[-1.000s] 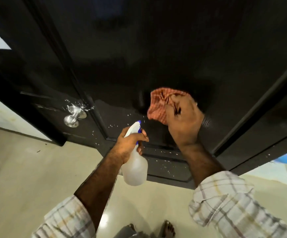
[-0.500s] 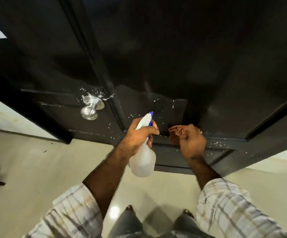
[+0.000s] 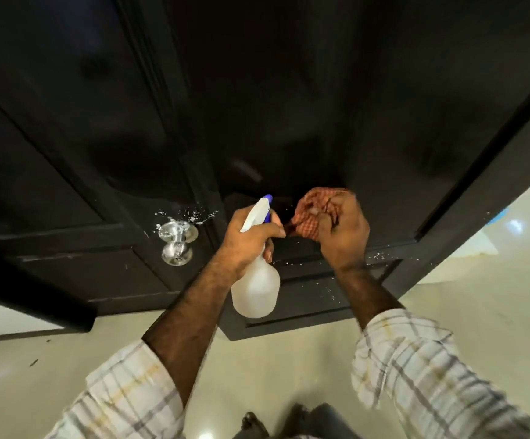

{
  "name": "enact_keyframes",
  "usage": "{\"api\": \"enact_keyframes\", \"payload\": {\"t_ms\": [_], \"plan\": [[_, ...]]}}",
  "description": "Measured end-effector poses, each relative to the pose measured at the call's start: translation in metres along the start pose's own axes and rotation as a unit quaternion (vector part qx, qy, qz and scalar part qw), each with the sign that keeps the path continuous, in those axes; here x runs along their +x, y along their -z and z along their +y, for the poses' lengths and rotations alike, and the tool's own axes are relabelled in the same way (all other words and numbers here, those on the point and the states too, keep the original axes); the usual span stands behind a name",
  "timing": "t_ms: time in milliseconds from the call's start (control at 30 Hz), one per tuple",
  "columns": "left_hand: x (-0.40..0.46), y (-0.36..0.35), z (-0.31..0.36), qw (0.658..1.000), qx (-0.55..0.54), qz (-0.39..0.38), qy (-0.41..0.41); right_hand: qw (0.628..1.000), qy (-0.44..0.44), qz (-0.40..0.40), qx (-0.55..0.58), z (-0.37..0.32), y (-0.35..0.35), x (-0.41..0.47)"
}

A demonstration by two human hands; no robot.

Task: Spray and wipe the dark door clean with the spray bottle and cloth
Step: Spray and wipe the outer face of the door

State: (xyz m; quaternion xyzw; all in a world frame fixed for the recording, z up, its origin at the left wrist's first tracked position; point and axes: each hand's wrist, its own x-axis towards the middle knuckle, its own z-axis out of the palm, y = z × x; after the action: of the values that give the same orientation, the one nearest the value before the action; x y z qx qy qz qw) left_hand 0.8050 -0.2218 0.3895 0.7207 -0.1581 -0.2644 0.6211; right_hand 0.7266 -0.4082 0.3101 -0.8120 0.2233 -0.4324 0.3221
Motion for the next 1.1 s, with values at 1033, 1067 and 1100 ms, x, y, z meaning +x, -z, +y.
{"api": "enact_keyframes", "payload": {"t_ms": [1033,1067,1100], "plan": [[-0.026,0.017,-0.046,0.995,-0.031,0.094,0.017,0.970,0.194,-0.129,-0.074,-0.015,-0.034,-0.017],[-0.029,0.019,-0.039,0.994,-0.041,0.102,0.014,0.971,0.217,-0.085,-0.049,-0.039,-0.028,0.000],[-0.032,0.020,-0.030,0.992,-0.053,0.110,0.012,0.970,0.236,-0.044,-0.029,-0.062,-0.023,0.018]]}}
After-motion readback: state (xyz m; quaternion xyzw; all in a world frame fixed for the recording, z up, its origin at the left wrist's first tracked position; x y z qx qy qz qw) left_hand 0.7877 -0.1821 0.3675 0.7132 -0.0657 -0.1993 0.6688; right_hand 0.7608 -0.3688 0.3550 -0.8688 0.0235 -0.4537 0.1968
